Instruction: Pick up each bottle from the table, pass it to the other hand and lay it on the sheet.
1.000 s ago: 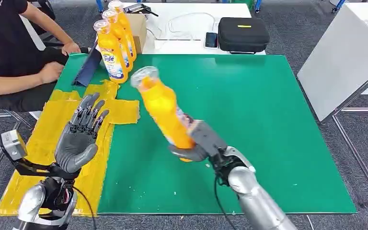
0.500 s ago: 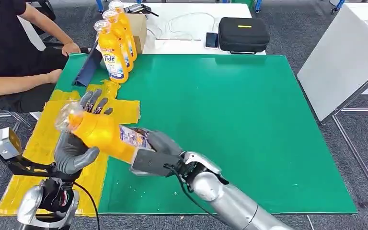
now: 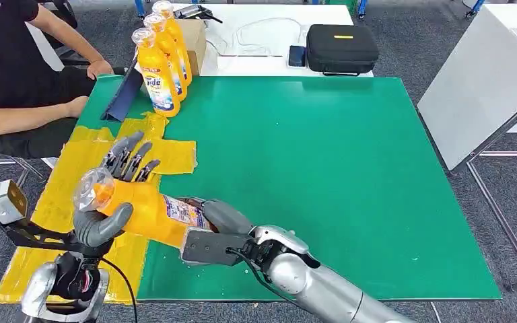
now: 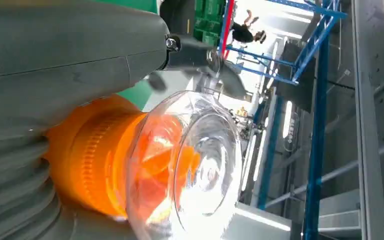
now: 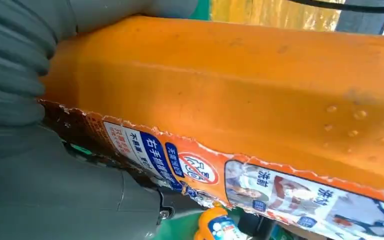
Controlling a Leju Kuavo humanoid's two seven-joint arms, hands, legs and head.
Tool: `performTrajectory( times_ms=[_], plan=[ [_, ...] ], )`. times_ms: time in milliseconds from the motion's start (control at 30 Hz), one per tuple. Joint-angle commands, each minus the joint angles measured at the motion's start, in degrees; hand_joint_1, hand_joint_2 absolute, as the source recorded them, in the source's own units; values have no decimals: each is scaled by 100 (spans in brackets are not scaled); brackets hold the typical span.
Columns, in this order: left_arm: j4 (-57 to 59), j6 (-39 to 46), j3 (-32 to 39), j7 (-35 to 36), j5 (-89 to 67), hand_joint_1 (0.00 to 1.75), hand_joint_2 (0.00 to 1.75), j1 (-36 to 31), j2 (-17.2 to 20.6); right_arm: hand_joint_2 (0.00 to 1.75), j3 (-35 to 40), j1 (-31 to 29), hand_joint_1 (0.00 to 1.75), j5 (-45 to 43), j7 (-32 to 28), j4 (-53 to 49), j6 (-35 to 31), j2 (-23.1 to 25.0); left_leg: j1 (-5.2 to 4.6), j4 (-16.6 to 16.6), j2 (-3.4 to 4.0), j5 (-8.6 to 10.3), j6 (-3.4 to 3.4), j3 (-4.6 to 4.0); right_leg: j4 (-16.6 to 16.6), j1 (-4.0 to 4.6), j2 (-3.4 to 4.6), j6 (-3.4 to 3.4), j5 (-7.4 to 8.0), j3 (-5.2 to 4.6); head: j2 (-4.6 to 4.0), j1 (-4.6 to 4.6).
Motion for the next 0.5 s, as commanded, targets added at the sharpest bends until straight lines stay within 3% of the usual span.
performTrajectory(
  times_ms=[33,500],
  plan=[
    [217,-87,-149,10,27,175,175,-171,112,175,386,-155,175,0,4,158,22,-215,0,-1,8,-6,-6,23,-3,1,-3,1,-7,25,0,0],
    [250,-336,-187,0,2,175,175,-187,208,175,297,-74,175,11,29,44,10,-299,1,-3,2,-1,-4,11,-5,1,-6,1,-3,12,0,2]
  ],
)
